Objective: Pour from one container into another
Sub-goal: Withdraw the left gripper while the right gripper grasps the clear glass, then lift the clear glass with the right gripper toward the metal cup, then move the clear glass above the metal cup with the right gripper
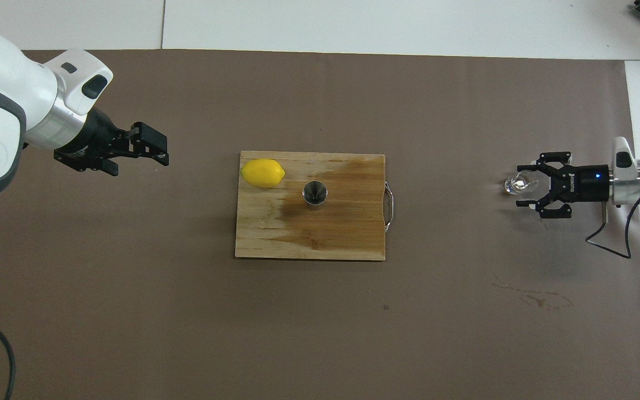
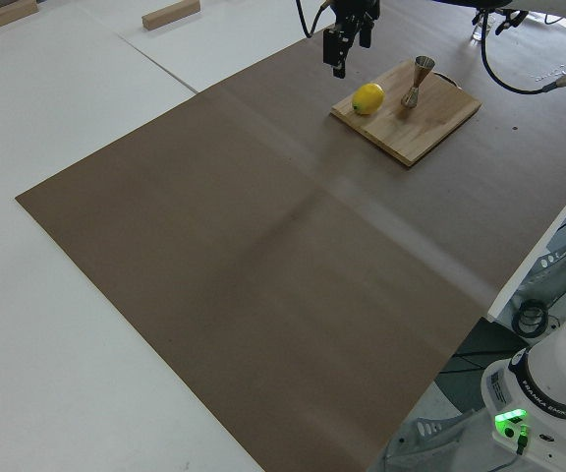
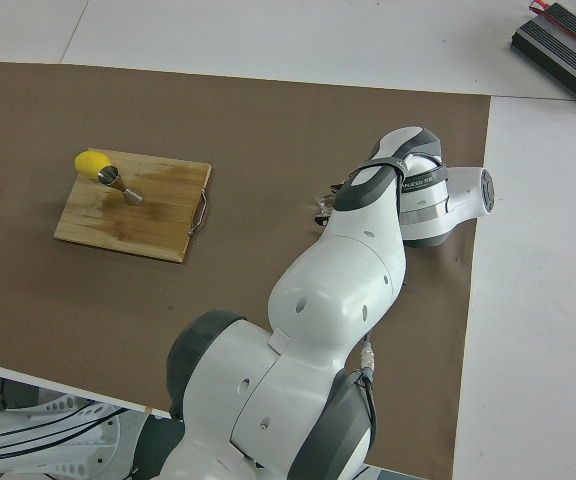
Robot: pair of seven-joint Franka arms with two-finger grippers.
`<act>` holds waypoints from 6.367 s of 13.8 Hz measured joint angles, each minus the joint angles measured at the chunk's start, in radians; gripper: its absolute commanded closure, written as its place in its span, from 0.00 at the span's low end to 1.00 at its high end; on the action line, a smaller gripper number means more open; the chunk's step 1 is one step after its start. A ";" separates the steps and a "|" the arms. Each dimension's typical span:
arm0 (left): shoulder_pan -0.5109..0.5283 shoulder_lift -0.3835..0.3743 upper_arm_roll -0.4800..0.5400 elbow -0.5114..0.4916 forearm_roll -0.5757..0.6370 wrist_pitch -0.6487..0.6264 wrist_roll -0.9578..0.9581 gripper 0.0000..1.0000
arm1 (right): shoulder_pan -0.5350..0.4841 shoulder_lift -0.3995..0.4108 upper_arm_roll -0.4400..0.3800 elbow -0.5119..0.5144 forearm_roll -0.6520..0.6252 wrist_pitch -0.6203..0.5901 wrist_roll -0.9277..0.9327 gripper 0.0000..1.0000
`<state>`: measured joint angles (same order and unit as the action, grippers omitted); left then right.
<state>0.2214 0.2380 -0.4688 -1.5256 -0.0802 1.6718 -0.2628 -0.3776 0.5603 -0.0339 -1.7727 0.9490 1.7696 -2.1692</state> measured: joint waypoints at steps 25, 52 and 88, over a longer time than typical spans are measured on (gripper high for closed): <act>-0.196 -0.143 0.383 0.037 0.098 -0.331 0.256 0.00 | 0.155 -0.154 0.010 0.065 -0.003 0.061 0.079 1.00; -0.215 -0.190 0.405 -0.026 0.098 -0.177 0.283 0.00 | 0.754 -0.292 0.010 -0.044 -0.119 0.492 0.500 1.00; -0.215 -0.190 0.405 -0.026 0.098 -0.177 0.283 0.00 | 0.871 -0.291 -0.006 0.008 -0.525 0.456 0.904 1.00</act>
<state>0.0065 0.0477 -0.0634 -1.5518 0.0177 1.4946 0.0203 0.4937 0.2692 -0.0399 -1.7648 0.4239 2.2257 -1.2653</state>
